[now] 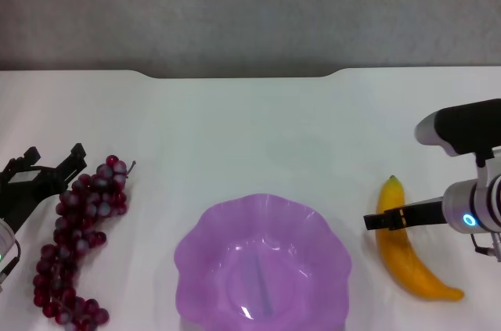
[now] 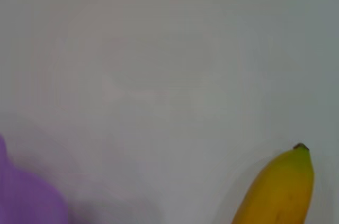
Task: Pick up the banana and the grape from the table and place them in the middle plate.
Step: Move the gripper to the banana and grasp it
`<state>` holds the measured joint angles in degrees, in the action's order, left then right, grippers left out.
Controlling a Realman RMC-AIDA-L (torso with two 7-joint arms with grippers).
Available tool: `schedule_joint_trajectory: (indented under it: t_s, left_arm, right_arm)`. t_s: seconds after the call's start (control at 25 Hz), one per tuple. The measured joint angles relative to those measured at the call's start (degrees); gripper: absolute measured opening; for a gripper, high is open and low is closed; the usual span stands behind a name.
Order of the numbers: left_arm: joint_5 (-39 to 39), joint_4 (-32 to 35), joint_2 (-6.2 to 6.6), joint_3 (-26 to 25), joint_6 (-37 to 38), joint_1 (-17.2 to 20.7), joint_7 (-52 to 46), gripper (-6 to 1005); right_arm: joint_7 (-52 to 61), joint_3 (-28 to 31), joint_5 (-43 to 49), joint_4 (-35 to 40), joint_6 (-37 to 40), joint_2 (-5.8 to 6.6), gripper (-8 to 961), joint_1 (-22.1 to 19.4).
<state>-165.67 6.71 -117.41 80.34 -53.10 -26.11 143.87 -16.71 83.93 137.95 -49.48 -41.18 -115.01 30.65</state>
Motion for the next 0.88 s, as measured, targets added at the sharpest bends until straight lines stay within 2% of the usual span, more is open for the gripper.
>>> schedule_joint_trajectory:
  t_s: [0.16,0.68,0.88]
  left_arm:
    - [-0.3,0.1,0.0,0.3,-0.1,-0.1,0.2,891]
    - [-0.4,0.3,0.08,0.2,-0.1,0.2,0.1,891]
    - [-0.4,0.4,0.11,0.1,-0.3,0.5,0.0,891]
  right_arm:
    - [0.0,-1.2,-0.4,1.7,0.4,-0.07,857,1.4]
    - [-0.1,-1.8,-0.1,2.4,1.2,0.01,851,1.4]
    - [-0.1,-2.3,-0.1,2.5,2.3,0.01,680,1.3]
